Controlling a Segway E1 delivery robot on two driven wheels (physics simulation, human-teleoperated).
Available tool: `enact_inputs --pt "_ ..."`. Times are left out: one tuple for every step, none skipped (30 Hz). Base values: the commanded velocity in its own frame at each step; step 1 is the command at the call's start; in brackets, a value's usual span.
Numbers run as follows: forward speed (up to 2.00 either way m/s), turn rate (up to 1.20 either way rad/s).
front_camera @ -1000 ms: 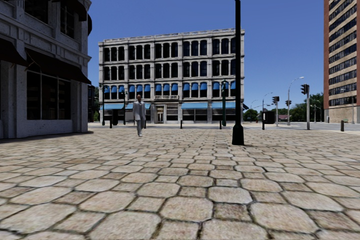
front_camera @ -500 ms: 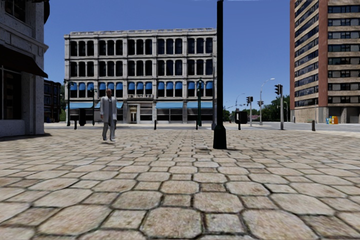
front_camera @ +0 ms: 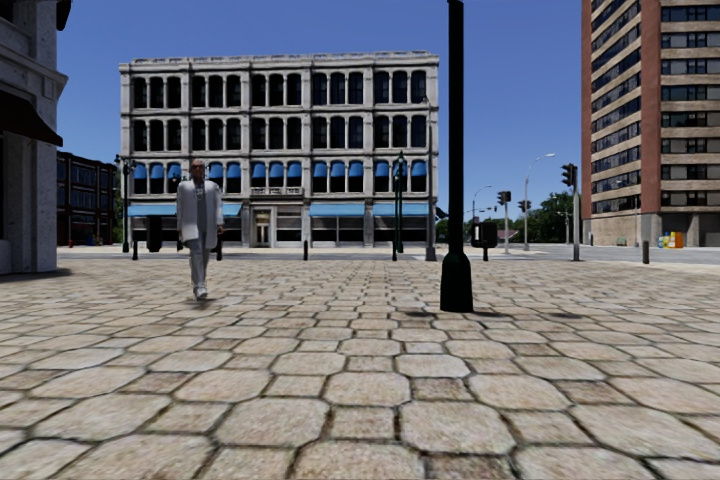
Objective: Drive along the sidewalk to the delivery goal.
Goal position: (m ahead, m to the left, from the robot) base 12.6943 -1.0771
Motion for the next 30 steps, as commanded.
enact_inputs --pt "2.00 -0.81" --pt "2.00 -0.81" --pt "2.00 -0.80" --pt "2.00 -0.04" --pt "2.00 0.00" --pt "2.00 0.00" --pt "2.00 0.00" --pt "2.00 0.00" --pt "2.00 0.00" --pt "2.00 0.00" --pt "2.00 0.00" --pt "2.00 0.00" --pt "2.00 0.00" --pt "2.00 0.00" --pt "2.00 0.00" --pt "2.00 0.00" --pt "2.00 0.00" --pt "2.00 0.00" --pt "2.00 0.00" --pt "2.00 0.00" --pt "2.00 0.00" --pt "2.00 0.00" --pt "2.00 0.00" --pt "2.00 0.00" --pt "2.00 0.00" --pt "2.00 0.00" --pt "2.00 0.00" --pt "2.00 0.00" --pt "2.00 0.00" --pt "2.00 0.00"
